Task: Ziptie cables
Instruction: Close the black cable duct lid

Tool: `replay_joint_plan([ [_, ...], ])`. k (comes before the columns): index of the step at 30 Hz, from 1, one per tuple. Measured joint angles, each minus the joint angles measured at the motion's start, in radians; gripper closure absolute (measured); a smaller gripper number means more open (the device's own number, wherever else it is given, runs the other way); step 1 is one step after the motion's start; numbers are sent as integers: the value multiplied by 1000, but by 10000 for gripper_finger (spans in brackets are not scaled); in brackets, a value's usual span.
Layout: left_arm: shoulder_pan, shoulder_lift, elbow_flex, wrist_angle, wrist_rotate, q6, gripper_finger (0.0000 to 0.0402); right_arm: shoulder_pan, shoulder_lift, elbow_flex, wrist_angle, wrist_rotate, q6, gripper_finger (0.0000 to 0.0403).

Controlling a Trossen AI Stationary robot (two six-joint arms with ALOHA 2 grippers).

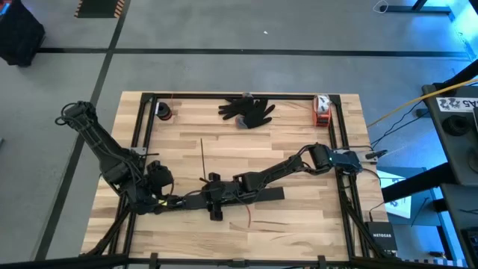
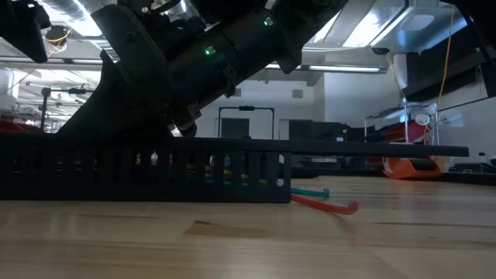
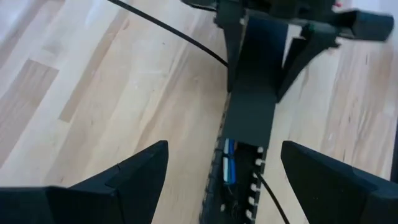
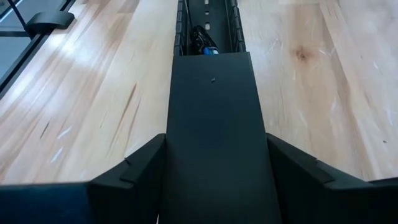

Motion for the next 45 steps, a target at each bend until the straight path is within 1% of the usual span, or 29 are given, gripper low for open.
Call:
replay_joint_plan([
  [3, 13, -1, 0, -1, -1, -10, 95, 0, 0, 0, 0, 1, -13, 178],
  [7, 33, -1, 0, -2, 2, 29, 95, -2, 0, 0, 4, 1, -37, 178],
  [11, 68, -10, 0, -9, 0, 181, 95, -8, 0, 0, 3, 1, -37, 178],
  [14, 79, -63, 0, -9, -1, 272, 95, -8, 0, 0, 2, 8, -37, 178],
  [17, 55, -150, 0, -10, 0, 308, 95, -6, 0, 0, -1, 13, -37, 177],
  [19, 21, -215, 0, -19, 0, 307, 95, -6, 0, 1, -13, 15, -36, 176],
  [22, -42, -289, 0, -74, 3, 241, 95, -6, 0, 2, -31, 23, -34, 176],
  [26, -126, -317, -36, -149, 4, 123, 95, -6, 0, 2, -30, 23, -35, 176],
  [30, -165, -300, -112, -109, 32, 30, 95, -6, 0, 1, -29, 24, -35, 176],
  [33, -170, -259, -187, -7, 66, 4, 95, -6, 0, 1, -25, 24, -35, 176],
  [36, -167, -198, -258, 120, 73, 4, 95, -6, 0, 0, -23, 24, -35, 175],
  [38, -151, -148, -287, 194, 69, 8, 95, -6, 0, 0, -22, 24, -35, 175],
  [42, -101, -59, -319, 256, 69, -15, 95, -6, 0, 0, -21, 24, -36, 175],
  [45, -70, -3, -321, 300, 73, 0, 95, -6, 0, 0, -20, 25, -36, 175],
])
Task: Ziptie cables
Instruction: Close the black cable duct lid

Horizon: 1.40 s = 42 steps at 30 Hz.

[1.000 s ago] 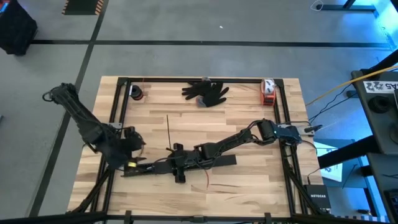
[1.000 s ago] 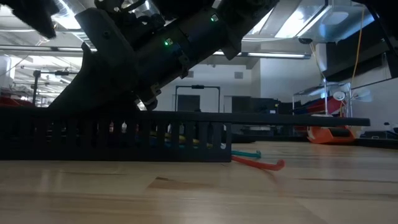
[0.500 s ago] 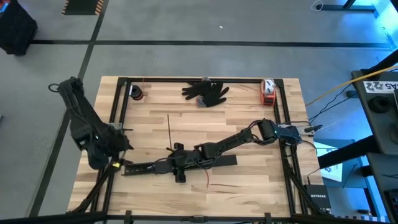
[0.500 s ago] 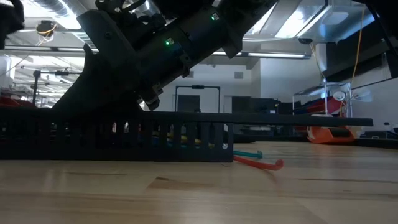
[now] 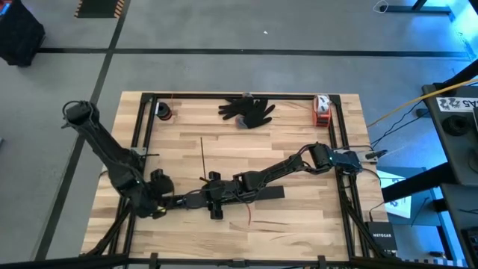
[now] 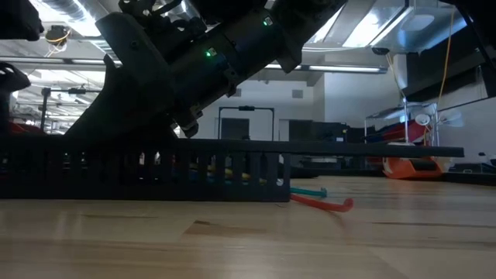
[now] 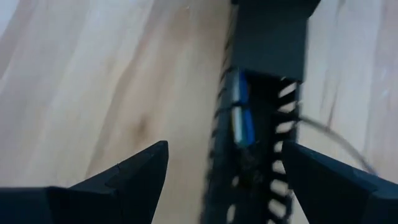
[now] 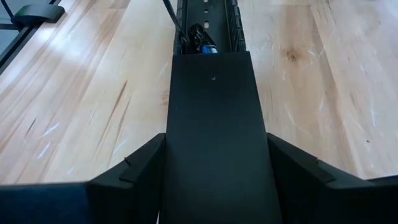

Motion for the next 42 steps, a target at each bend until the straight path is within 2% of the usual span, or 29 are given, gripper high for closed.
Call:
replay_joint_plan([
  [4, 29, 60, 0, 110, 13, 86, 95, 0, 0, 0, 5, 0, -6, 175],
  [7, 40, 97, 0, 183, 70, 148, 95, 0, 0, 0, 6, 1, -22, 175],
  [21, 45, 241, 1, 188, 76, 179, 100, 0, 1, 0, 7, 2, -26, 175],
  [25, 52, 250, 1, 203, 72, 165, 123, 0, 1, 0, 9, 2, -26, 175],
  [31, 52, 249, 1, 198, 71, 186, 202, 0, 4, -4, 53, 4, -6, 175],
  [34, 52, 258, 1, 220, 68, 216, 229, 0, 5, -5, 67, 5, 0, 175],
  [42, 82, 298, 3, 284, 82, 278, 224, 4, 6, -8, 105, -7, 9, 175],
])
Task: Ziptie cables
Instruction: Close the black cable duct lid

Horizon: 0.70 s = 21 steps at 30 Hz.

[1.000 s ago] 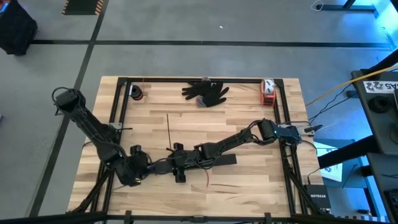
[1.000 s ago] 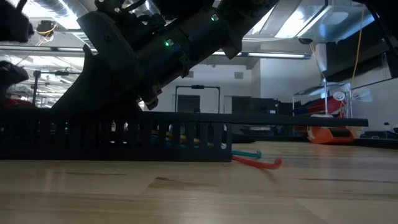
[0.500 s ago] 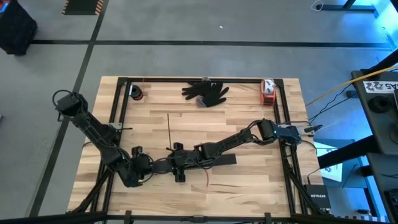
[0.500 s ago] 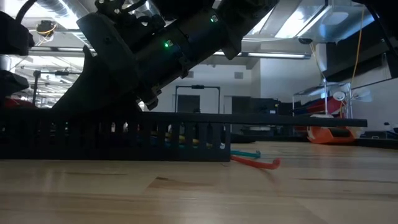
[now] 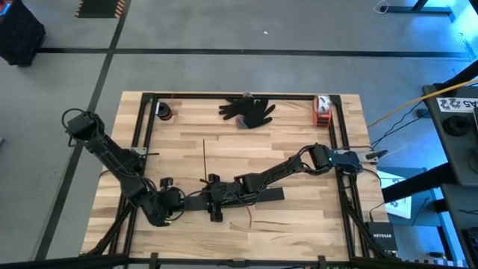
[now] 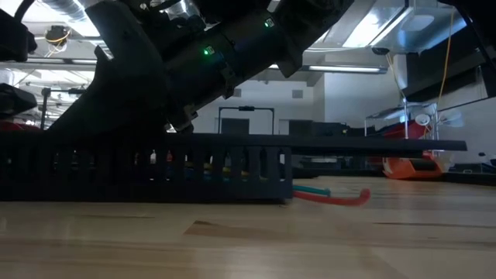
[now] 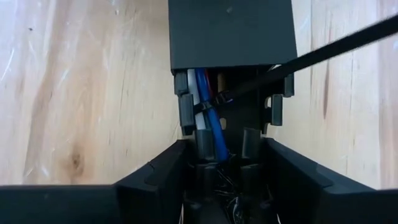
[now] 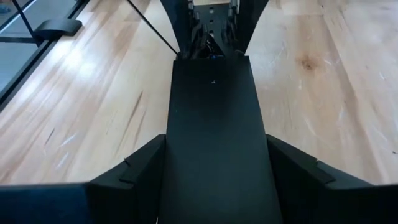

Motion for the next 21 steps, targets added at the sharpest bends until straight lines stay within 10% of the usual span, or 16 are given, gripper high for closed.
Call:
replay_joint_plan([
  [14, -11, 7, 0, 33, -1, -15, 220, 3, -10, 9, -83, -58, 21, 175],
  [21, 4, 4, 10, 34, 69, -34, 152, 3, -10, 9, -86, -56, 14, 175],
])
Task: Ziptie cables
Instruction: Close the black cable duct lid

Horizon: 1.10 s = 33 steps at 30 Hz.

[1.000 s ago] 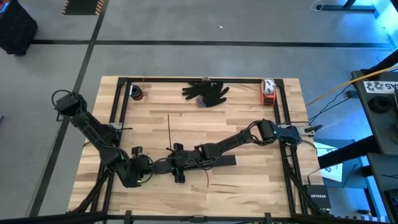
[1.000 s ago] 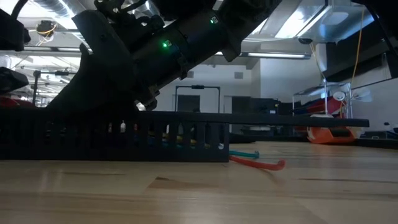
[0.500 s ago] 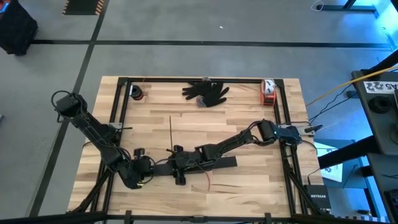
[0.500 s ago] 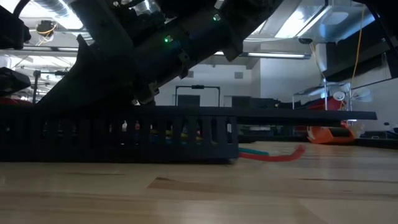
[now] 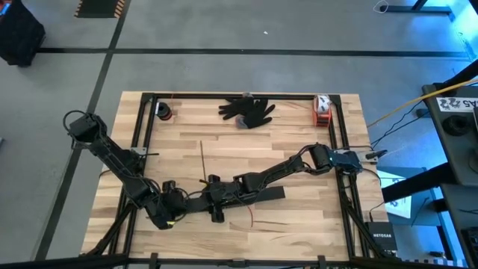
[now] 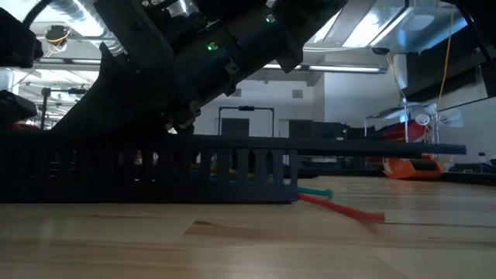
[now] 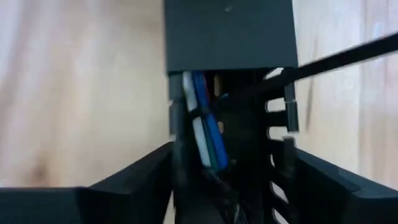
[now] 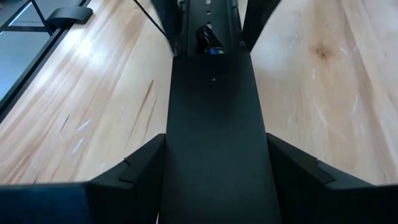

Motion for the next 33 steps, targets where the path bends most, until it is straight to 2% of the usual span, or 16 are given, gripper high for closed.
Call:
replay_joint_plan([
  [2, 0, -4, 9, 6, 6, -1, 129, 1, 0, 1, 6, -1, -4, 175],
  [4, -1, -14, 12, 23, -37, -2, 115, 1, 1, 1, 5, 4, -3, 175],
  [8, 2, -15, 4, 63, -89, 17, 111, 0, 1, 1, 7, 2, -2, 175],
  [11, 7, -16, -13, 71, -89, 6, 124, -1, 3, 1, 29, 1, 0, 175],
  [17, 10, -17, -28, 67, -97, 0, 182, 5, 4, -2, 51, -3, 4, 175],
  [21, 29, -9, -29, 116, -85, 56, 193, 8, 17, -4, 114, 37, 32, 175],
  [27, 71, 20, -30, 173, -58, 124, 160, 10, 31, -5, 137, 46, 56, 175],
  [31, 108, 24, -28, 268, -87, 177, 134, 9, 36, -2, 185, 75, 65, 175],
  [33, 126, 21, -16, 250, -52, 204, 125, 11, 34, 4, 162, 67, 66, 175],
])
